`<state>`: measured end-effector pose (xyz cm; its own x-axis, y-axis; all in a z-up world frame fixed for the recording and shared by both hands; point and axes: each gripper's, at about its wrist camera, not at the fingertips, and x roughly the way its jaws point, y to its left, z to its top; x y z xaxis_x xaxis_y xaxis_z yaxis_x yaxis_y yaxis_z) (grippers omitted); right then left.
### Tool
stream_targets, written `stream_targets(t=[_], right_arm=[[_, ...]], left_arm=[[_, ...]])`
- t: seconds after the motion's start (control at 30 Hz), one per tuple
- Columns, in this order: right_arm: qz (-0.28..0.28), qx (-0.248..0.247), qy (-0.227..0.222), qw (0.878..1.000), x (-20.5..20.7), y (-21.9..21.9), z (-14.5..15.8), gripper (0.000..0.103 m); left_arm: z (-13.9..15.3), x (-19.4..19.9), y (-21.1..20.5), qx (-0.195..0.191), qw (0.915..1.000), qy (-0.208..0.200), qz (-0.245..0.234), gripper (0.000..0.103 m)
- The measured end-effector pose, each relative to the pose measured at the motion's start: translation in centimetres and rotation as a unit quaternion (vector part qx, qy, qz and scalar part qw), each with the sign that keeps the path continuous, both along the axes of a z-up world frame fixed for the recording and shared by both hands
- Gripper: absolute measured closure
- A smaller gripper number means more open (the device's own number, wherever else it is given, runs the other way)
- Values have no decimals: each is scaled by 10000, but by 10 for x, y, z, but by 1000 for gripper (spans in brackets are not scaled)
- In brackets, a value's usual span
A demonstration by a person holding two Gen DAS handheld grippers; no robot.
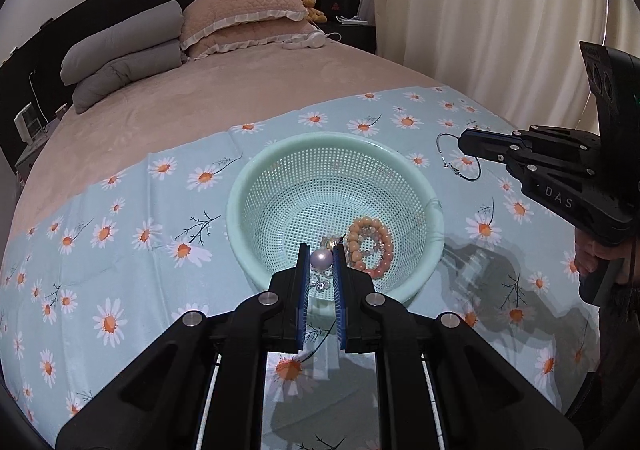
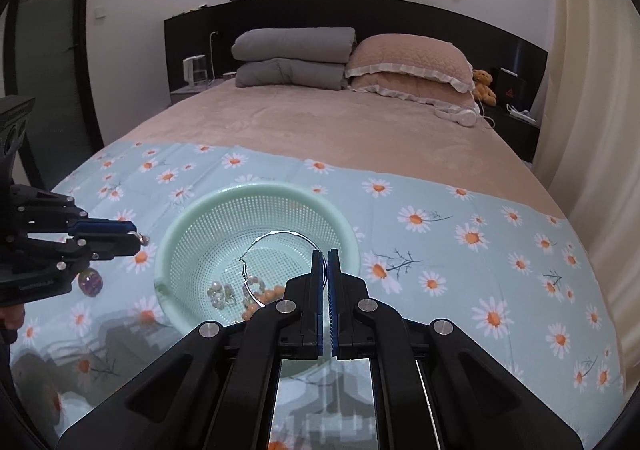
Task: Organize jewelry
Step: 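Carry the pearl earring and silver hoop over the green basket, then open both tools to drop the earring and hoop into the basket, then grasp a small silver charm with the right tool while the left tool approaches another silver hoop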
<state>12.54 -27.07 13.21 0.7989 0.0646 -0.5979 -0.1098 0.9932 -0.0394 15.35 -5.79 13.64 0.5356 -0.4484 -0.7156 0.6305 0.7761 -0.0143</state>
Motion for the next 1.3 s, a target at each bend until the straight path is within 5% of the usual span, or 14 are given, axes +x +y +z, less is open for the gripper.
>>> stream_targets(t=[0.13, 0.2, 0.23, 0.27, 0.3, 0.53, 0.73, 1.1, 1.3], right_arm=[[135, 133, 100, 9998, 10, 5, -12, 97], [80, 100, 131, 9998, 13, 6, -16, 59], [40, 96, 7, 9999, 10, 5, -16, 27], [-12, 88, -171, 9998, 5, 5, -13, 22], [-53, 104, -288, 9995, 1, 3, -9, 22], [-342, 371, -391, 9980, -13, -22, 3, 20], [-396, 333, -351, 9980, -33, -28, -1, 20], [154, 348, 154, 9992, -90, -15, -56, 19], [444, 328, 428, 9976, -103, 6, -90, 19]], left_arm=[[-13, 11, -3, 22, 9998, 199, -6, 91], [-18, 13, -7, 127, 9995, 285, -52, 78], [-17, 11, -7, 153, 9997, 209, -29, 48], [-14, 7, -6, 127, 9999, 40, 23, 32], [-8, 1, -3, 32, 9998, -179, 45, 15], [7, -20, 8, 139, 9984, -542, -45, 14], [-1, -40, 19, 55, 9991, -393, -113, 13], [-64, -135, 20, -31, 9957, 123, -914, 13], [-97, -155, 10, 23, 9915, 419, -1234, 13]])
